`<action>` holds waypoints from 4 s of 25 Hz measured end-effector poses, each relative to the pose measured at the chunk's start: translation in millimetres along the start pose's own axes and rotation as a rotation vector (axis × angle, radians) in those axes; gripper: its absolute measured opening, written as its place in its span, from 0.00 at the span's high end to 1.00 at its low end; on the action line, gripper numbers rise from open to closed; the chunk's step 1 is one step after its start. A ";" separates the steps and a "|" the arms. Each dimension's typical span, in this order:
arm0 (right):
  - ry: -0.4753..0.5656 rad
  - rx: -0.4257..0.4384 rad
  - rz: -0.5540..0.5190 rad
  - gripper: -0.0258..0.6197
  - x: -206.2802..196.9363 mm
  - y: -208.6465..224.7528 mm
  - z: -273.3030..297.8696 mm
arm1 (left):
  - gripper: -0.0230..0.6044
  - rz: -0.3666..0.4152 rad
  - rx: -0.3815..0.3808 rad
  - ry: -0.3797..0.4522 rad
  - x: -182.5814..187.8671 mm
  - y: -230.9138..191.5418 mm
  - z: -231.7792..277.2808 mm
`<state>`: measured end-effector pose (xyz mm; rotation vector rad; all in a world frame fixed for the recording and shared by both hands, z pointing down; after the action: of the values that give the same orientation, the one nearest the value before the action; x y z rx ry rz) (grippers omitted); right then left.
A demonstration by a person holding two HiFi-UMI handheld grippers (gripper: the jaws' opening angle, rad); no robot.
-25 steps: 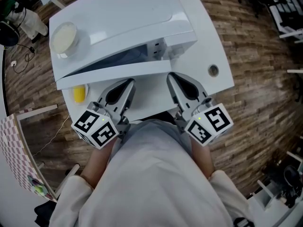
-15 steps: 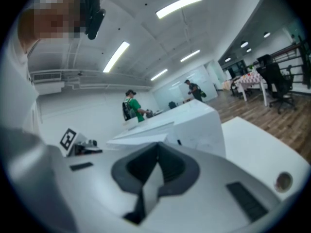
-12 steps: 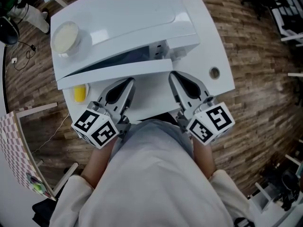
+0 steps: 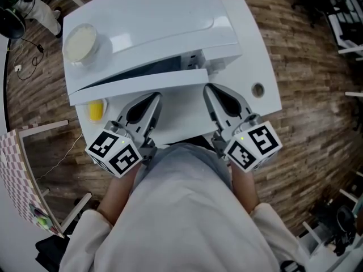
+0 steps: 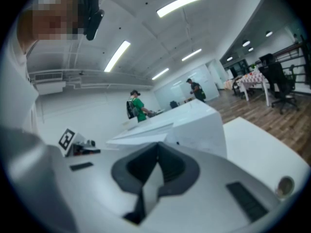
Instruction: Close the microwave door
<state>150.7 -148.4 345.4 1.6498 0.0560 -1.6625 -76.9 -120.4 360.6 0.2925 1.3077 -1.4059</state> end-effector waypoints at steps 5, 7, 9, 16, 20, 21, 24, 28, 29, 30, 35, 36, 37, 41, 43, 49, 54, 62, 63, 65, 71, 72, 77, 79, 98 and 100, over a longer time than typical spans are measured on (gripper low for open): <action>-0.002 0.005 0.000 0.92 1.0 2.5 1.6 | 0.94 -0.010 0.005 0.007 1.6 0.5 0.7; -0.003 0.007 -0.001 0.92 1.5 3.8 2.8 | 0.94 -0.014 0.010 0.011 2.2 0.0 0.6; -0.003 0.009 -0.004 0.92 2.4 5.2 4.1 | 0.94 -0.014 0.013 0.014 2.6 -0.2 0.8; -0.009 0.005 -0.016 0.92 5.5 9.3 8.6 | 0.94 -0.018 0.019 0.014 3.6 -3.0 0.5; -0.006 0.003 -0.017 0.92 5.2 10.1 11.3 | 0.94 -0.015 0.019 0.008 2.1 -4.2 1.0; -0.008 0.001 -0.017 0.92 5.0 9.9 11.1 | 0.94 -0.018 0.018 0.007 1.5 -4.1 0.9; -0.011 -0.005 -0.020 0.92 9.1 11.5 15.4 | 0.94 -0.024 0.016 0.009 5.3 -5.5 2.9; -0.017 -0.012 -0.027 0.92 13.9 14.2 21.5 | 0.94 -0.032 0.017 0.012 9.2 -7.8 4.6; -0.019 -0.013 -0.029 0.92 14.0 14.3 21.9 | 0.94 -0.034 0.018 0.012 9.2 -8.7 4.3; -0.020 -0.014 -0.031 0.92 14.1 14.4 22.1 | 0.94 -0.037 0.020 0.012 9.2 -10.2 4.2; -0.029 -0.035 -0.041 0.92 15.0 13.9 25.4 | 0.94 -0.047 0.023 0.010 9.0 -17.3 6.8; -0.028 -0.041 -0.039 0.92 15.0 14.0 26.5 | 0.94 -0.048 0.022 0.009 8.9 -18.1 7.2; -0.026 -0.046 -0.037 0.92 15.3 14.5 27.8 | 0.94 -0.049 0.021 0.009 9.1 -18.6 7.6; -0.014 -0.060 -0.032 0.92 17.5 17.1 32.8 | 0.94 -0.051 0.019 0.007 9.8 -20.4 8.9; -0.010 -0.061 -0.028 0.92 17.3 17.3 33.1 | 0.94 -0.053 0.018 0.005 9.6 -21.1 8.7; -0.011 -0.062 -0.027 0.92 17.5 17.0 34.0 | 0.94 -0.059 0.013 0.006 10.5 -20.4 7.8; -0.006 -0.060 -0.024 0.92 17.1 18.4 34.5 | 0.94 -0.058 0.014 0.007 8.6 -18.8 6.6; -0.006 -0.031 -0.025 0.92 19.6 23.0 38.4 | 0.94 -0.061 0.005 0.011 8.1 -13.0 4.1; -0.017 -0.028 -0.037 0.92 19.6 23.2 38.1 | 0.94 -0.061 0.002 0.012 8.1 -12.3 3.9; -0.048 -0.028 -0.079 0.92 19.3 21.7 35.5 | 0.94 -0.060 -0.004 0.010 7.0 -10.7 3.5; -0.060 0.001 -0.073 0.92 15.2 19.6 14.6 | 0.94 -0.041 -0.027 -0.007 1.0 -4.7 1.1; -0.058 -0.004 -0.070 0.92 15.1 19.9 8.8 | 0.94 -0.040 -0.030 -0.010 -0.6 -3.2 -0.2; -0.025 -0.006 -0.024 0.92 19.9 24.3 -21.2 | 0.94 -0.034 -0.054 -0.033 -7.8 5.4 -0.9; -0.007 -0.008 0.001 0.92 20.9 25.0 -32.6 | 0.94 -0.027 -0.071 -0.042 -9.1 10.2 0.0; -0.005 -0.093 -0.064 0.92 17.8 -20.0 -84.3 | 0.94 -0.023 -0.100 -0.026 -7.9 33.6 -2.4; -0.006 -0.102 -0.059 0.92 15.9 -19.8 -86.8 | 0.94 -0.025 -0.102 -0.028 -8.8 33.6 -2.5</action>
<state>214.6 -95.9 308.5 1.5804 0.1853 -1.6800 -47.9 -105.1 348.9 0.1882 1.3594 -1.3542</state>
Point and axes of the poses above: the fingertips, and each gripper's own axes: z forward along the fingers, y to its right, x out of its top, the point moved 9 cm from there along -z, backward along the fingers, and after that the axes turned 11 degrees about x, right-handed, at the moved point
